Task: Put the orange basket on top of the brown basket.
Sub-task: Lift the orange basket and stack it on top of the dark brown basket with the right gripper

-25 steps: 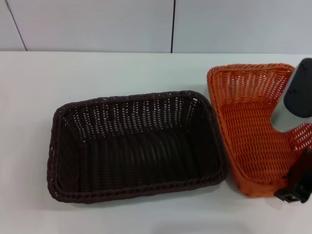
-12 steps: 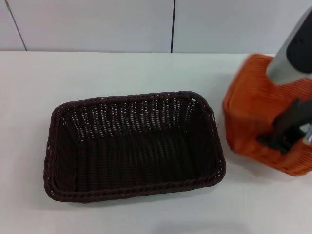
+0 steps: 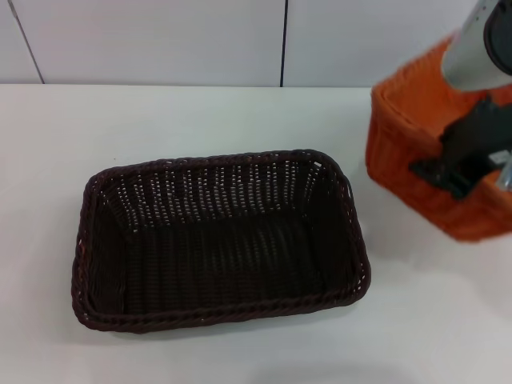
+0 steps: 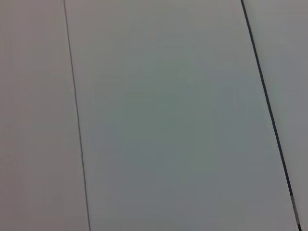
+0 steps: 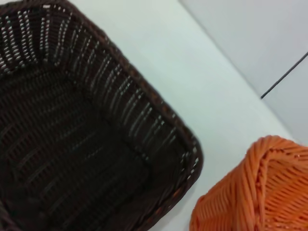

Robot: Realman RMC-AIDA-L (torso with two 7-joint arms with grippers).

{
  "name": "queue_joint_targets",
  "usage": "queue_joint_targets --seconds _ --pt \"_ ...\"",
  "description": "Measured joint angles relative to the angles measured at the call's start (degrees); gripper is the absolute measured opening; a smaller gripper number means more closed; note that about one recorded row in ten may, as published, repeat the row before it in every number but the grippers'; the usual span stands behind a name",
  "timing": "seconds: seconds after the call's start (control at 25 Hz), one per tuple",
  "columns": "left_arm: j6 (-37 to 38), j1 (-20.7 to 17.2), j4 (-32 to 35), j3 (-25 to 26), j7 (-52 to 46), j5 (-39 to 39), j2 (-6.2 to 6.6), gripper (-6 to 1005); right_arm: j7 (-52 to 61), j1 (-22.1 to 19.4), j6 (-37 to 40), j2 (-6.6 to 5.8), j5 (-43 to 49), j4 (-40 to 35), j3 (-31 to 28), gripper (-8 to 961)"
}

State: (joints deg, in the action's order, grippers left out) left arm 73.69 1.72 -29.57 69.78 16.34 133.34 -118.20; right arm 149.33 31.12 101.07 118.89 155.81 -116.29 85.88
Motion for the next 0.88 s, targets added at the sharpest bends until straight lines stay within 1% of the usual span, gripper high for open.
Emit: queue_joint_targets --seconds 0.08,0.12,0.16,0.2,0.24,0.4,0.48,0.52,0.56,0.72,0.88 --pt "-0.1 0.4 1.0 0.0 -1.2 0.0 0.00 728 -0.9 0.7 -0.6 -0.04 0.6 -0.9 0.8 177" --pt "-0.1 0.6 1.5 0.1 -1.6 0.0 0.00 728 -3.8 1.6 -0.9 -0.09 0.4 -1.2 2.2 177" --pt "-0.1 0.7 1.8 0.1 -1.9 0.0 0.00 728 -3.8 1.6 -0.9 -0.09 0.4 -1.2 2.2 177" --pt "-0.1 0.8 2.0 0.1 -2.0 0.0 -0.01 728 -6.2 1.9 -1.0 -0.08 0.2 -1.2 3.6 177" --pt "-0.1 0.8 2.0 0.1 -2.0 0.0 -0.02 728 -8.8 2.0 -1.0 -0.10 0.1 -1.3 5.2 177" --pt "-0.4 0.6 2.0 0.1 -2.1 0.0 -0.09 728 -21.7 2.0 -1.5 0.03 0.9 -1.9 14.8 177" --pt "-0.4 0.5 2.0 0.0 -2.1 0.0 -0.15 728 -25.8 2.6 -2.5 0.08 2.8 -2.0 18.3 176" --pt "-0.5 0.5 2.0 0.0 -2.1 0.0 -0.20 728 -29.9 3.1 -4.1 0.08 4.8 -2.0 20.7 176" --pt "-0.5 0.4 2.0 0.0 -2.1 -0.1 -0.23 728 -29.9 3.1 -4.1 0.08 4.8 -2.0 20.7 176" --pt "-1.1 0.3 2.0 -0.2 -2.5 -1.0 -0.30 728 -37.6 3.4 -6.4 0.10 9.2 -2.2 24.7 176" --pt "-1.8 0.2 2.0 -0.6 -2.6 -2.7 -0.39 728 -43.8 3.0 -8.1 0.17 10.9 -1.9 27.3 176"
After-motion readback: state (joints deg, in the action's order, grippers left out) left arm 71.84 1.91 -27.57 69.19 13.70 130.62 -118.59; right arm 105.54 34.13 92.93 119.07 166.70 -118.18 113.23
